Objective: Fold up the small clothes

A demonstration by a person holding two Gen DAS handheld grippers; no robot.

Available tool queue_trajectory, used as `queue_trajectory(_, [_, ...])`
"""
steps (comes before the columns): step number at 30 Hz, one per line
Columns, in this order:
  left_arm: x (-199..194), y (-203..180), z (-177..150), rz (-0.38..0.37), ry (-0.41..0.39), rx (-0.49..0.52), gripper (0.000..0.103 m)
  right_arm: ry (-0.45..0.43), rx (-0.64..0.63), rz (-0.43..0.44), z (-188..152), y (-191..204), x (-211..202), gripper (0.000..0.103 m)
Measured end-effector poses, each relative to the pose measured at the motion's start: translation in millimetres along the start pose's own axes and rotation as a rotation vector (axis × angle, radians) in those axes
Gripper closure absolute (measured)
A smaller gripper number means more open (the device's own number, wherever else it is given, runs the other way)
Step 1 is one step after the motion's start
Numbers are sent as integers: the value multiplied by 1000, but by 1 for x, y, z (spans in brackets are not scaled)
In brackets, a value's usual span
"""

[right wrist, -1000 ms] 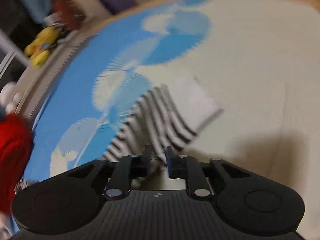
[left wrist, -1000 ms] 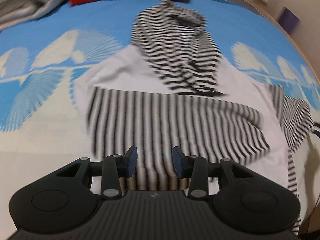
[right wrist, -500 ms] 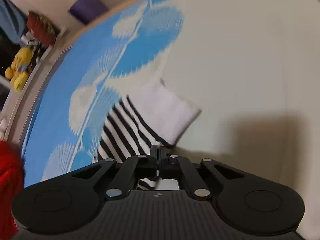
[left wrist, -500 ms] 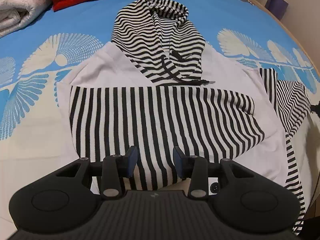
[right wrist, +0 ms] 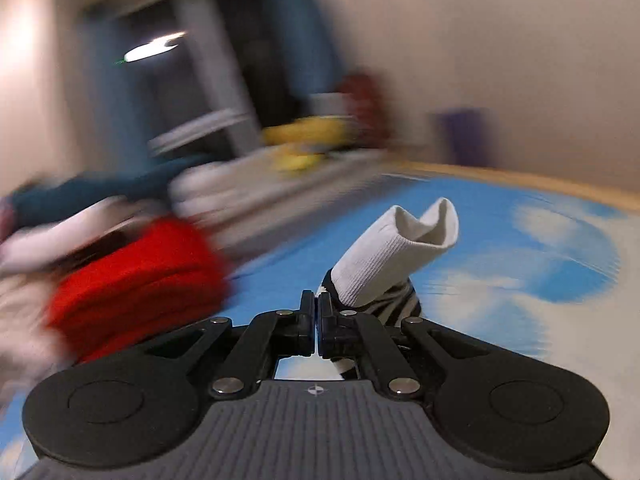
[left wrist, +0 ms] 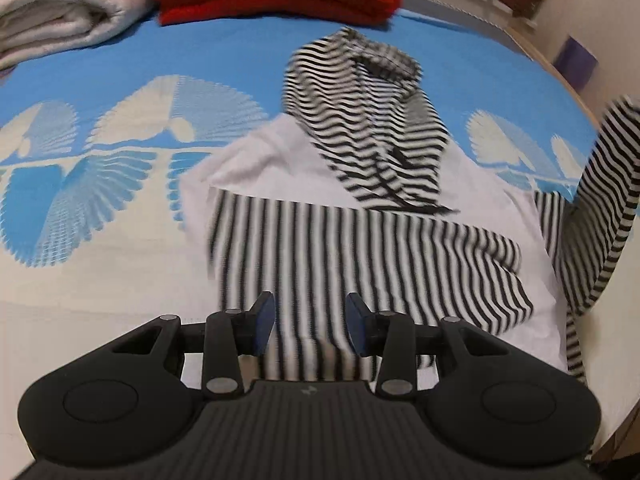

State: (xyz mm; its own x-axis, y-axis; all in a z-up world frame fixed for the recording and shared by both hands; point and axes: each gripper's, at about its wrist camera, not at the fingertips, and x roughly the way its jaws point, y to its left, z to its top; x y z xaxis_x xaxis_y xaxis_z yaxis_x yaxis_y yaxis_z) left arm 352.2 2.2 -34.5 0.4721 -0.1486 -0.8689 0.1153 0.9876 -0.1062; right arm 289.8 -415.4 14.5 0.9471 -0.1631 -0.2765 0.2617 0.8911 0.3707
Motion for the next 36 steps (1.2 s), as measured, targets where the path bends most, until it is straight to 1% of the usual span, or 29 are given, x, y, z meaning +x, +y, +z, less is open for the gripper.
queue_trajectory(1, [-2, 6, 0, 4, -2, -13, 60, 22, -48, 80, -9, 27, -2, 103])
queue_trajectory(2, [-4, 13, 1, 10, -4, -28, 60, 68, -81, 172, -22, 55, -2, 103])
queue_trajectory(3, [-7, 19, 1, 13, -7, -41, 60, 119, -100, 245, -35, 76, -2, 103])
queue_trajectory(5, [-13, 32, 2, 18, -17, -69, 60, 242, -164, 367, -72, 121, 0, 103])
queue_trajectory(6, [-15, 37, 3, 20, -19, -83, 60, 321, -215, 429, -96, 144, 0, 102])
queue_trajectory(7, [-17, 41, 3, 22, -20, -93, 60, 384, -257, 474, -116, 162, -1, 101])
queue_trajectory(9, [-19, 48, 4, 23, -23, -109, 60, 569, -339, 573, -161, 194, 0, 99])
queue_trajectory(10, [-21, 52, 5, 22, -24, -116, 60, 663, -373, 600, -181, 206, -2, 99])
queue_trajectory(12, [-25, 58, 6, 19, -31, -133, 60, 807, -457, 607, -212, 222, -7, 97])
queue_trajectory(13, [-27, 61, 7, 15, -36, -140, 60, 856, -512, 606, -220, 227, -11, 95])
queue_trajectory(14, [-29, 63, 8, 12, -42, -145, 60, 874, -550, 601, -222, 231, -17, 92])
queue_trajectory(15, [-31, 64, 9, 10, -47, -147, 60, 881, -572, 591, -211, 232, -10, 90])
queue_trajectory(17, [-34, 67, 10, 9, -53, -156, 60, 863, -583, 553, -192, 232, -16, 81])
queue_trajectory(19, [-34, 70, 11, 13, -53, -166, 60, 829, -557, 510, -171, 228, -17, 74])
queue_trajectory(20, [-33, 71, 11, 16, -51, -169, 60, 800, -534, 484, -156, 222, -18, 72])
queue_trajectory(22, [-31, 72, 11, 22, -45, -178, 60, 732, -472, 427, -132, 205, -18, 65])
queue_trajectory(24, [-28, 75, 10, 23, -38, -192, 60, 656, -383, 355, -114, 179, -15, 64])
queue_trajectory(25, [-27, 77, 9, 22, -33, -201, 60, 624, -339, 301, -108, 163, -12, 64])
queue_trajectory(27, [-23, 78, 9, 15, -22, -216, 60, 633, -268, 153, -105, 135, 5, 63])
queue_trajectory(28, [-20, 79, 9, 9, -13, -221, 60, 647, -218, 94, -102, 121, 15, 63])
queue_trajectory(29, [-17, 78, 9, 1, -2, -228, 60, 659, -152, 63, -99, 107, 24, 63])
queue_trajectory(31, [-8, 75, 8, -13, 22, -241, 60, 674, -46, 28, -94, 84, 37, 63])
queue_trajectory(32, [-5, 72, 8, -17, 32, -243, 60, 680, -20, 8, -91, 74, 43, 63])
queue_trajectory(34, [2, 64, 7, -14, 48, -235, 60, 699, -9, -3, -92, 64, 53, 63])
queue_trajectory(36, [7, 55, 7, -8, 53, -213, 60, 743, 0, 9, -102, 57, 62, 63])
